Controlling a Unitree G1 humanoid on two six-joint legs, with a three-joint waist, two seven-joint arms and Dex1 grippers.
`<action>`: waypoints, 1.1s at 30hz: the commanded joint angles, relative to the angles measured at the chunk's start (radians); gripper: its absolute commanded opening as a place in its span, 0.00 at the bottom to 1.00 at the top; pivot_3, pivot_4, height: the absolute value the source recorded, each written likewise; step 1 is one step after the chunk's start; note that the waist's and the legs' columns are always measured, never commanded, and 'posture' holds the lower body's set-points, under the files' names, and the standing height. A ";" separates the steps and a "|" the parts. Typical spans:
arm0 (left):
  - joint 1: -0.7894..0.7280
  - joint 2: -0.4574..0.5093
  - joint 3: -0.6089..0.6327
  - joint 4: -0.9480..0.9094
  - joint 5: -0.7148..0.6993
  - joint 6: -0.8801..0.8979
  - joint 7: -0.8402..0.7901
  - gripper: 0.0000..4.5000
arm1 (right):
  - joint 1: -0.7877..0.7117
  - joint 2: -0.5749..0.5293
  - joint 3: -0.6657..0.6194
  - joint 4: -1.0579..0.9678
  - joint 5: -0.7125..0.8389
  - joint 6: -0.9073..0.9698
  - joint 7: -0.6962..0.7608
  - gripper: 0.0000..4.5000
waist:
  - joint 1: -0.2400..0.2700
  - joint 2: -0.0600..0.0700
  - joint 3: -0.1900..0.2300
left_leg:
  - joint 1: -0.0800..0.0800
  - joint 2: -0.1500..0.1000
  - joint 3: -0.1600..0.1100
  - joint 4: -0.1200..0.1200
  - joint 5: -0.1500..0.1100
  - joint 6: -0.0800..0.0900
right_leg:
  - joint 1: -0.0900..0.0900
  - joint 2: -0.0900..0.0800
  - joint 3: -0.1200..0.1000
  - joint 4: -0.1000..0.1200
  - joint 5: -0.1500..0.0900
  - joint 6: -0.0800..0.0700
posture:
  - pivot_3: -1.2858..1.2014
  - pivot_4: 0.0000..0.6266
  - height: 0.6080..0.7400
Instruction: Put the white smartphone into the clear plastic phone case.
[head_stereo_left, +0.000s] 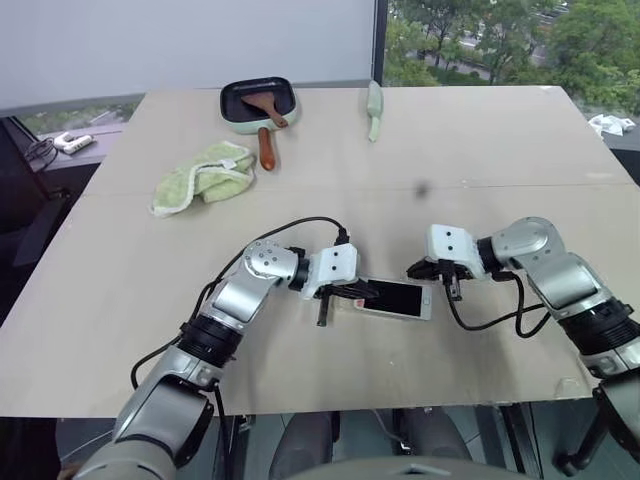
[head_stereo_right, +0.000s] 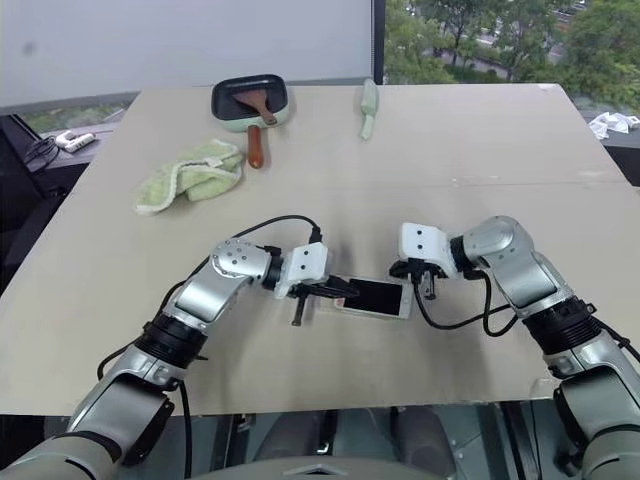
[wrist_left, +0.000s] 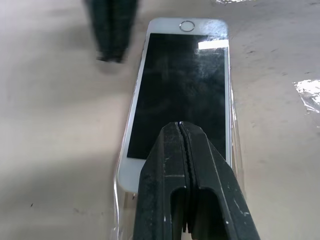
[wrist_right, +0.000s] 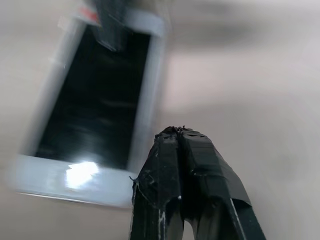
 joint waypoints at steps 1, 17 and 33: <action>0.024 0.008 -0.041 0.062 0.061 0.027 0.010 0.00 | 0.036 -0.058 -0.004 -0.117 0.063 0.051 0.108 0.01 | 0.002 0.000 0.000 | 0.000 0.000 0.000 0.000 0.000 0.000 | 0.000 0.000 0.000 0.000 0.000 0.000 | 0.52 0.24 1.00; 0.018 0.006 -0.046 0.082 0.085 0.027 0.052 0.00 | 0.001 0.025 -0.099 -0.072 0.059 -0.042 -0.065 0.01 | 0.001 0.000 0.000 | 0.000 0.000 0.000 0.000 0.000 0.000 | 0.000 0.000 0.000 0.000 0.000 0.000 | 0.52 0.24 1.00; 0.035 0.018 -0.048 -0.002 0.078 0.049 0.050 0.00 | 0.178 -0.128 -0.035 -0.350 0.161 0.090 0.060 0.01 | -0.003 0.000 0.000 | 0.000 0.000 -0.001 0.000 0.000 0.000 | 0.001 0.000 -0.001 -0.001 0.000 0.000 | 0.52 0.24 1.00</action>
